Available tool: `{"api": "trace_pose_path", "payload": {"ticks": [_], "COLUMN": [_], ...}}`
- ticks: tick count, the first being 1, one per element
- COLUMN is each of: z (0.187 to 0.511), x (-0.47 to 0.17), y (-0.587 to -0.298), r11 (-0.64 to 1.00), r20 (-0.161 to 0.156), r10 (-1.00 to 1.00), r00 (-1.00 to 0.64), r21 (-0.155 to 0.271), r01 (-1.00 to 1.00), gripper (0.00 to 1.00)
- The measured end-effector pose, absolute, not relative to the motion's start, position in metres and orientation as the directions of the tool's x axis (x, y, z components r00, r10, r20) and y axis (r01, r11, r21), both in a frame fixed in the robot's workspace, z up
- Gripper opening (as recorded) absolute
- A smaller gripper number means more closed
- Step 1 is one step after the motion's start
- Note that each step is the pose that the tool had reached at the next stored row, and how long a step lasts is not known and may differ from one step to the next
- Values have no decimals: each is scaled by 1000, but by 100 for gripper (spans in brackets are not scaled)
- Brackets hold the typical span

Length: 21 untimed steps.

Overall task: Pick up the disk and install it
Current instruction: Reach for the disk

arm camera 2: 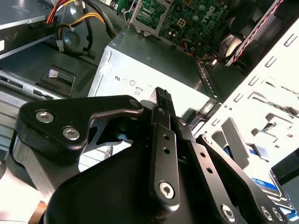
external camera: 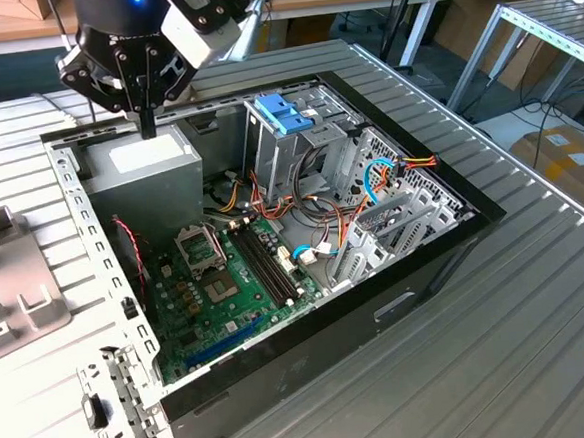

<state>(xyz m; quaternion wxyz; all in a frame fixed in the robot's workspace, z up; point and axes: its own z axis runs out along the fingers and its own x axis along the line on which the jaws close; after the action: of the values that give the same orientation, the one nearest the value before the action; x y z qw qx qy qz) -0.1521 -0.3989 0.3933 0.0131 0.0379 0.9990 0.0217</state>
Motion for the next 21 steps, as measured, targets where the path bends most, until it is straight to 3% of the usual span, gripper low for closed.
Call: {"api": "trace_pose_path", "payload": {"ticks": [21], "z": [393], "x": [-165], "y": [-399], "r11": [996], "r20": [-24], "r10": [76], "r00": [-997], "r21": [44], "r01": [75], "gripper": [11]}}
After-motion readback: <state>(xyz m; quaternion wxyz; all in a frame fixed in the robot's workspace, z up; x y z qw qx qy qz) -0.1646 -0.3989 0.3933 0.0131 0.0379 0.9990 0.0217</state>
